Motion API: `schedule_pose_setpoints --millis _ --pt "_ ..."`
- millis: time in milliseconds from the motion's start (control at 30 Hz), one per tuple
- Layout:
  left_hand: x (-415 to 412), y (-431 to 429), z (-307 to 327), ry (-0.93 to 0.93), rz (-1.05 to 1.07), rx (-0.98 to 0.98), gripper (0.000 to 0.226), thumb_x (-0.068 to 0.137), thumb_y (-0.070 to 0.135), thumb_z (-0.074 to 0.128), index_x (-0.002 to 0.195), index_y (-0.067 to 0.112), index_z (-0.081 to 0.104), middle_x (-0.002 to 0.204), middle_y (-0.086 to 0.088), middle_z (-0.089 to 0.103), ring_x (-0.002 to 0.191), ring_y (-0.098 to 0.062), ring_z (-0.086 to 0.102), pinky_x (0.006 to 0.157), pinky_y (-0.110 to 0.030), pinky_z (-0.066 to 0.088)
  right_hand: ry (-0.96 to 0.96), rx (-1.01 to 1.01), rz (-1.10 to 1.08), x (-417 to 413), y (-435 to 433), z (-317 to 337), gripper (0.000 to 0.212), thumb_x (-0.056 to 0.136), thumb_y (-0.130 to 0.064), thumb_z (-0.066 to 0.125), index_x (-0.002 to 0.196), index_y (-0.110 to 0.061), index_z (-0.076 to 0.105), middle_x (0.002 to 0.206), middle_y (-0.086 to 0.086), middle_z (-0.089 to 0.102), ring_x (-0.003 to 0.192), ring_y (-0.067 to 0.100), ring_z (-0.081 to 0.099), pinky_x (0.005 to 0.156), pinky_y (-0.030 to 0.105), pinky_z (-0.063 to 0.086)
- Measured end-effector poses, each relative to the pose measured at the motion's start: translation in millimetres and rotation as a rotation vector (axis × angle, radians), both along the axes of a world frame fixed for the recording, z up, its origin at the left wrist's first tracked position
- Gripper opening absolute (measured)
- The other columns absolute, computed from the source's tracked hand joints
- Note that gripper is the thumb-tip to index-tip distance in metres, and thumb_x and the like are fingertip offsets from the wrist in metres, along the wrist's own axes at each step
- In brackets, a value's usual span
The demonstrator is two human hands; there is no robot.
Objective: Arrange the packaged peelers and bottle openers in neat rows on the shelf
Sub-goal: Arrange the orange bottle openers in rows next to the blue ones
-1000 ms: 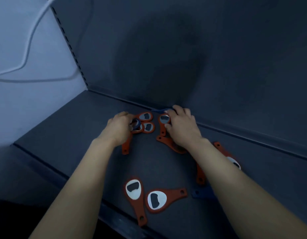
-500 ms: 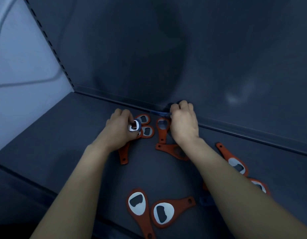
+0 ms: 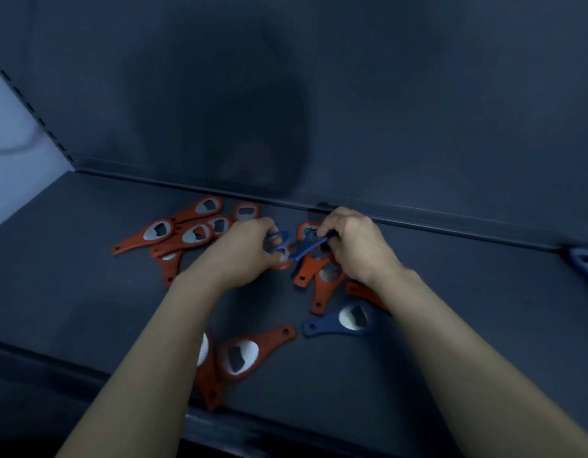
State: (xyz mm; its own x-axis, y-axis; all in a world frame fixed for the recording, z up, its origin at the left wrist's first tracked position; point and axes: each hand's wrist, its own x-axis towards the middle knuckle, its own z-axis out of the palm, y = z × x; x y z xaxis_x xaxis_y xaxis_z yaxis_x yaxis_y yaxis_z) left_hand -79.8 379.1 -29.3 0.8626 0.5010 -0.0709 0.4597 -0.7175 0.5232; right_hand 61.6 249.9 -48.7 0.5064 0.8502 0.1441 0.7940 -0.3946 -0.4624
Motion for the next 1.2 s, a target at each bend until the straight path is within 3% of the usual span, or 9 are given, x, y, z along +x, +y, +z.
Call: schedule_pose_setpoints --millis 200,333,500,600,700,800,900,1033,1200 --pt "-3 -88 -2 0.101 -0.048 -0.071 0.041 0.065 0.034 0.082 0.078 0.028 0.045 0.078 0.013 0.049 0.068 -0.001 0.046 0.052 -0.019 0.030 0.075 0.044 -0.057 12 -58 -2 0.031 0.076 0.013 0.045 0.086 -0.004 0.069 0.107 0.007 0.060 0.099 0.026 0.058 0.089 0.031 0.046" --pt "-7 -127 -8 0.073 0.019 0.020 0.035 0.068 0.032 0.079 0.079 0.023 0.047 0.081 0.009 0.050 0.075 -0.012 0.049 0.059 -0.024 0.035 0.094 0.049 -0.070 13 -92 -7 0.022 0.086 -0.001 0.048 0.085 -0.002 0.070 0.115 0.003 0.056 0.098 0.022 0.057 0.086 0.023 0.044" --pt "-12 -162 -13 0.060 0.056 0.017 0.033 0.075 0.031 0.075 0.104 0.020 0.063 0.100 0.002 0.048 0.092 -0.017 0.050 0.078 -0.026 0.038 0.093 0.020 -0.053 10 -128 -9 0.016 0.087 -0.014 0.056 0.087 -0.005 0.069 0.121 0.002 0.048 0.100 0.022 0.053 0.080 0.022 0.040" --pt "-13 -174 -13 0.057 0.078 0.021 0.029 0.077 0.031 0.073 0.099 0.018 0.060 0.099 0.003 0.046 0.091 -0.016 0.050 0.072 -0.022 0.035 0.070 -0.012 -0.035 11 -143 -9 0.017 0.090 -0.012 0.054 0.098 -0.007 0.068 0.118 0.006 0.047 0.111 0.022 0.042 0.084 0.019 0.034" --pt "-12 -178 -12 0.063 0.083 -0.014 0.029 0.077 0.032 0.072 0.095 0.022 0.051 0.096 0.005 0.046 0.083 -0.011 0.048 0.061 -0.018 0.033 0.105 -0.023 -0.104 8 -154 -8 0.020 0.090 -0.004 0.049 0.097 -0.009 0.068 0.112 0.009 0.047 0.111 0.024 0.040 0.083 0.025 0.041" --pt "-9 -181 -9 0.064 0.061 0.012 0.032 0.078 0.028 0.070 0.096 0.019 0.045 0.089 0.005 0.052 0.079 -0.014 0.051 0.061 -0.026 0.040 0.119 -0.036 -0.192 8 -166 -8 0.024 0.087 0.001 0.049 0.097 -0.009 0.068 0.107 0.014 0.051 0.105 0.029 0.046 0.079 0.029 0.044" --pt "-2 -185 -10 -0.011 0.008 -0.017 0.029 0.083 0.022 0.065 0.099 0.022 0.041 0.091 0.007 0.053 0.082 -0.015 0.053 0.067 -0.028 0.040 0.086 -0.075 -0.288 5 -179 -6 0.018 0.089 -0.017 0.054 0.097 -0.006 0.066 0.103 0.015 0.055 0.104 0.032 0.047 0.080 0.030 0.042" --pt "17 -195 -13 -0.114 -0.082 -0.092 0.023 0.088 0.021 0.059 0.101 0.027 0.042 0.086 0.010 0.055 0.073 -0.006 0.054 0.057 -0.011 0.036 0.143 -0.139 -0.360 -1 -195 -2 0.041 0.084 -0.031 0.066 0.113 -0.005 0.055 0.112 0.014 0.051 0.110 0.030 0.043 0.082 0.030 0.039" --pt "49 -219 -17 -0.174 -0.141 -0.214 0.031 0.088 0.016 0.061 0.111 0.028 0.044 0.093 0.006 0.061 0.072 -0.011 0.059 0.068 -0.027 0.045 0.124 -0.200 -0.511 3 -224 4 0.031 0.089 -0.014 0.058 0.117 -0.003 0.051 0.115 0.017 0.053 0.106 0.033 0.050 0.074 0.030 0.037"
